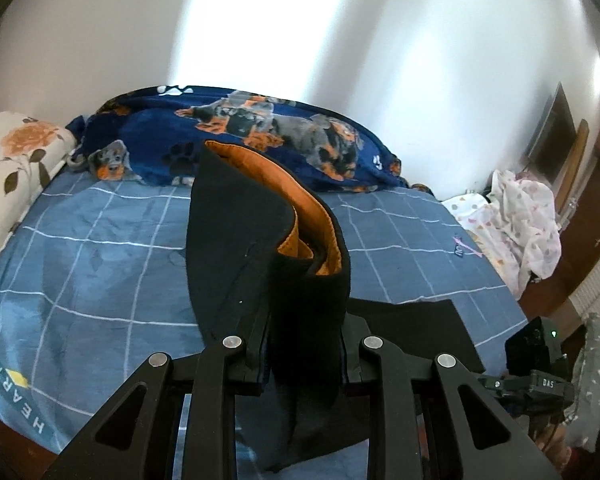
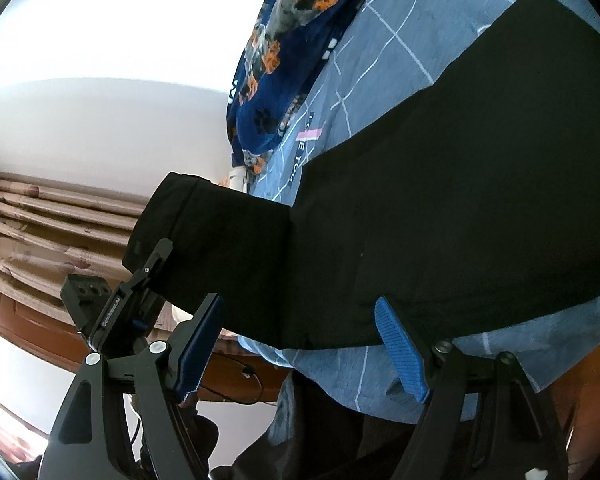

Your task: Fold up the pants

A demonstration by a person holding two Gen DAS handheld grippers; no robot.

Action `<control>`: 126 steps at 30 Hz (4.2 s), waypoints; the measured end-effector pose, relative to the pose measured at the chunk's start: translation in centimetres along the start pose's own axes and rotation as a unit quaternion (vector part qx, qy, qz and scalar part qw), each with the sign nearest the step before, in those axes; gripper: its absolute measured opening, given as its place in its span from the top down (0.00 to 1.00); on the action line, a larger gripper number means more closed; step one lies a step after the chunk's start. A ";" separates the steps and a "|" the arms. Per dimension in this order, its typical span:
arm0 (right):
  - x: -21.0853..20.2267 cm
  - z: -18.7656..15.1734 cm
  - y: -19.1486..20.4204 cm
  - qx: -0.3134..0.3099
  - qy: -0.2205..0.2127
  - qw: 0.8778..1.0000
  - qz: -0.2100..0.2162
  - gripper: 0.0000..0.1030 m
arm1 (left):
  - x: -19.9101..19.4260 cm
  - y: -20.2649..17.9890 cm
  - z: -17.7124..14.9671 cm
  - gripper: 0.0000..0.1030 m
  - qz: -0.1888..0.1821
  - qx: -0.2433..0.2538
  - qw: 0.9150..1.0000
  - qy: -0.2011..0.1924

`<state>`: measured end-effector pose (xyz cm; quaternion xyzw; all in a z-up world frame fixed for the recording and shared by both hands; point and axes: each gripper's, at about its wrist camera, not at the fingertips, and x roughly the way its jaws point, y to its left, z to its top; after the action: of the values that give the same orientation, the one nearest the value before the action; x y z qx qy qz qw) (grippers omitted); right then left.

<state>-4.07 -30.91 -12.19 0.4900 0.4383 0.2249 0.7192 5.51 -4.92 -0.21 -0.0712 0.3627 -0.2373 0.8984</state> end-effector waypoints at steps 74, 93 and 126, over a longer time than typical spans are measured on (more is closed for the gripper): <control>-5.6 9.3 -3.7 0.031 -0.007 0.999 0.018 0.85 | 6.1 -18.5 -5.7 0.28 -0.079 0.217 0.972 0.037; -7.5 7.7 -10.7 0.095 -0.056 0.994 0.026 0.85 | 7.6 -11.7 -4.6 0.25 -0.019 0.136 0.988 0.064; -15.8 1.3 -9.3 0.114 -0.079 0.988 0.062 0.71 | 9.1 -9.2 -5.8 0.25 -0.010 0.114 0.988 0.107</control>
<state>-12.07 -47.30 -13.90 0.6112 0.3715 0.1780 0.6758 3.80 -17.08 -7.33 0.0543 0.4262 -0.2924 0.8543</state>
